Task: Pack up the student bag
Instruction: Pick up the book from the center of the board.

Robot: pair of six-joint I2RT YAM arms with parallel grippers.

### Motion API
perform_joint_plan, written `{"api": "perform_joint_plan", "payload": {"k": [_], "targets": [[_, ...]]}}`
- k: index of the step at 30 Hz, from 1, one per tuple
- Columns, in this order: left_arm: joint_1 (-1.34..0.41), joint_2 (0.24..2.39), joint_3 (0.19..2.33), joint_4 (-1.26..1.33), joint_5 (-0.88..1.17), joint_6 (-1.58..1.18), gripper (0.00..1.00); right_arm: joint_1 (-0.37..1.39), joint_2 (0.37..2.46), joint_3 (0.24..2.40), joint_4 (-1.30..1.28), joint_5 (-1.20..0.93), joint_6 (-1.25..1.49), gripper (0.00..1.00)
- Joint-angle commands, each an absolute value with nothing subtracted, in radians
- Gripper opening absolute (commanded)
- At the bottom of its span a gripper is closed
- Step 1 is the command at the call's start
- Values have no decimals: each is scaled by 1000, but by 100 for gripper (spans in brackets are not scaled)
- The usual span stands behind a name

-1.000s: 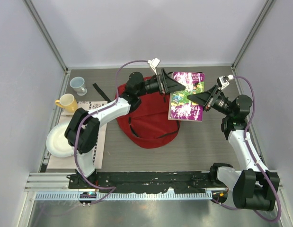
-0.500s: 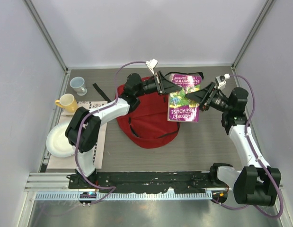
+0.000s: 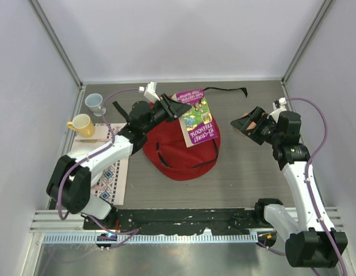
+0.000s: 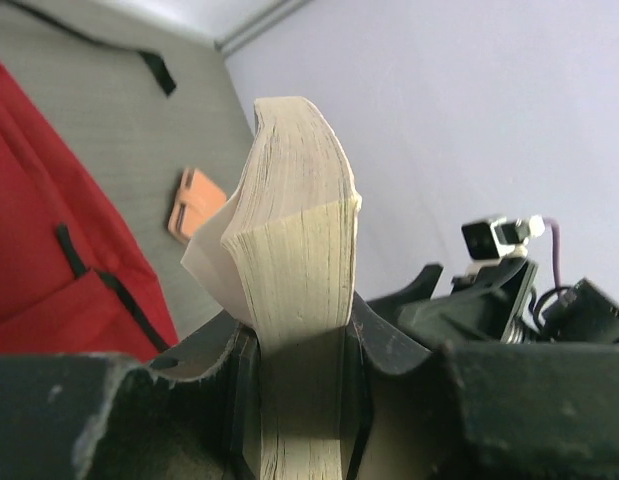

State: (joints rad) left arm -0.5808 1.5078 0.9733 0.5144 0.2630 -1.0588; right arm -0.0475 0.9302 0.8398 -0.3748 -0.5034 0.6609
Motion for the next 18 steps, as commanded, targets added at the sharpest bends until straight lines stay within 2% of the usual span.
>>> {"api": "perform_joint_plan", "payload": {"k": [1, 4, 5, 9, 11, 13, 18], "targets": [[-586, 1382, 970, 595, 89, -1022, 0, 35, 871, 870, -439, -266, 586, 91], [-586, 1342, 950, 597, 51, -1012, 0, 51, 851, 841, -376, -313, 557, 94], [-587, 1327, 945, 597, 45, -1008, 0, 52, 848, 832, -368, -317, 583, 99], [-591, 1301, 924, 614, 35, -1008, 0, 54, 876, 801, -281, -477, 768, 100], [-595, 1295, 914, 618, 29, -1006, 0, 66, 871, 658, 62, -628, 955, 100], [-597, 1289, 910, 620, 28, -1005, 0, 87, 850, 595, 235, -606, 1124, 100], [-600, 1278, 887, 643, 20, -1008, 0, 139, 802, 572, 196, -497, 1147, 100]]}}
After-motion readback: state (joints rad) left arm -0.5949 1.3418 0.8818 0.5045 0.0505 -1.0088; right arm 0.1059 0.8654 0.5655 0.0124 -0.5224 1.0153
